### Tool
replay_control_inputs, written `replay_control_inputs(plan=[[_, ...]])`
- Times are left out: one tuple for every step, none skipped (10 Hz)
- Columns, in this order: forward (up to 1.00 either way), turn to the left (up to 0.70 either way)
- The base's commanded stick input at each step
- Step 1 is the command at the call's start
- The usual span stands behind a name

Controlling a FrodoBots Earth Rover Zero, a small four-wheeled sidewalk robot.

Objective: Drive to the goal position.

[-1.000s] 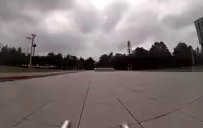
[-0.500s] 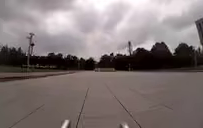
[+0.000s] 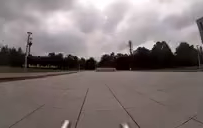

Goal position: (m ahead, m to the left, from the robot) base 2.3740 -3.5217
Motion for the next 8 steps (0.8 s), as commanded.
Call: replay_control_inputs(plan=[[1.00,-0.14],[1.00,-0.04],[1.00,-0.15],[1.00,-0.16],[1.00,-0.03],[1.00,-0.07],[1.00,-0.16],[1.00,0.00]])
